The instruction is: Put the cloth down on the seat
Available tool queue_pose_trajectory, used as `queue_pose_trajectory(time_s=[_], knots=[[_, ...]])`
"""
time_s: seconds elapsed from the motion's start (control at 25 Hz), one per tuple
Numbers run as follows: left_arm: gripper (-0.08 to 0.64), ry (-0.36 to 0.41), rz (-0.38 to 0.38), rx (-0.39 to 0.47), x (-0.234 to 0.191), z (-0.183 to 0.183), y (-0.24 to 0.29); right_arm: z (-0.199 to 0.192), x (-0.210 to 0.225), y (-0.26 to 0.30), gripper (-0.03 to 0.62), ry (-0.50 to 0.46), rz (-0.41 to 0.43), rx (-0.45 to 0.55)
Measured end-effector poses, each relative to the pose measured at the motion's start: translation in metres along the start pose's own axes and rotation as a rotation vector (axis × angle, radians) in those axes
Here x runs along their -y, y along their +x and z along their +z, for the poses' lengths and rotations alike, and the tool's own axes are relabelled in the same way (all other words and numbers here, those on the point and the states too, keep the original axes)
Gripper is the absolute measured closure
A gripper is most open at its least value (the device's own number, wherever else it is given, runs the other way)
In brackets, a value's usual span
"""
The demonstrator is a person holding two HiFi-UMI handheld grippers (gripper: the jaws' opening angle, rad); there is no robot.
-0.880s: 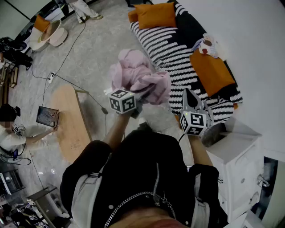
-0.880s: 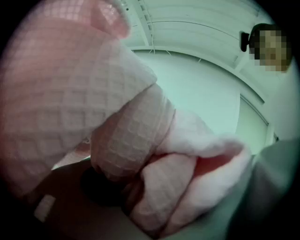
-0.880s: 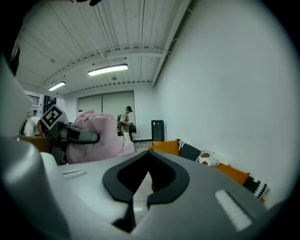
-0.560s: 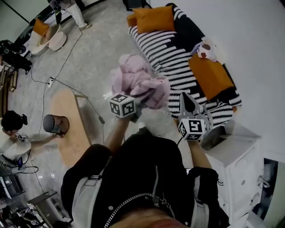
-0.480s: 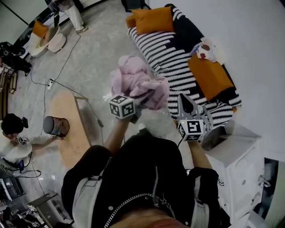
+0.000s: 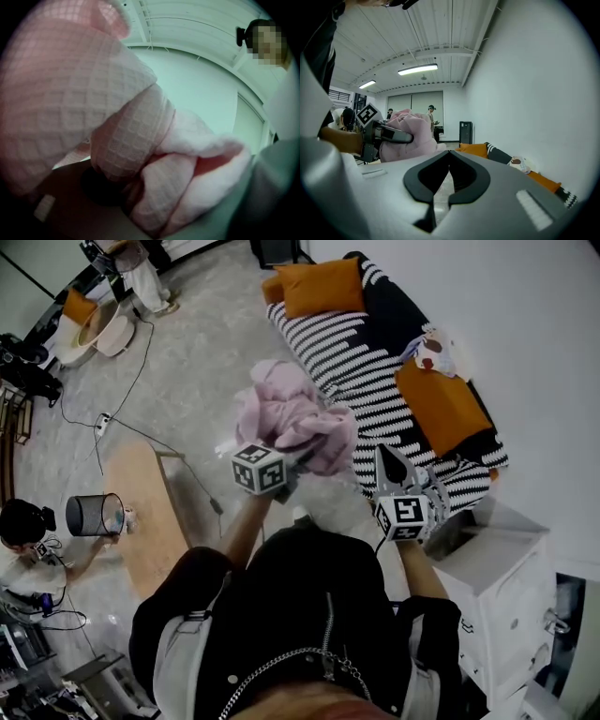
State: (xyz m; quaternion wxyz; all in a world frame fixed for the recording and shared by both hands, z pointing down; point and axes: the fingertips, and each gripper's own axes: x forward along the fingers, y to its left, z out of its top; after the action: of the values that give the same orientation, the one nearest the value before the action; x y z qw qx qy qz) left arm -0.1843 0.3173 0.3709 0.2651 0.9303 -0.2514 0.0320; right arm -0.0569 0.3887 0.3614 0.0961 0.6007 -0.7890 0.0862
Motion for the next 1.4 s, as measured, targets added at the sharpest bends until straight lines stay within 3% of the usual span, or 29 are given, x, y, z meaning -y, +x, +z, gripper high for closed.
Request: queue_pose_trajectory(time_s=[0.84, 1.4], knots=[[0.241, -0.053, -0.031, -0.042, -0.067, 0.009, -0.004, 0.005, -0.019, 0.064, 0.603, 0.018, -0.036, -0.068], [0.241, -0.093, -0.008, -0.057, -0.102, 0.008, 0.02, -0.011, 0.0, 0.112, 0.603, 0.058, -0.016, -0.099]])
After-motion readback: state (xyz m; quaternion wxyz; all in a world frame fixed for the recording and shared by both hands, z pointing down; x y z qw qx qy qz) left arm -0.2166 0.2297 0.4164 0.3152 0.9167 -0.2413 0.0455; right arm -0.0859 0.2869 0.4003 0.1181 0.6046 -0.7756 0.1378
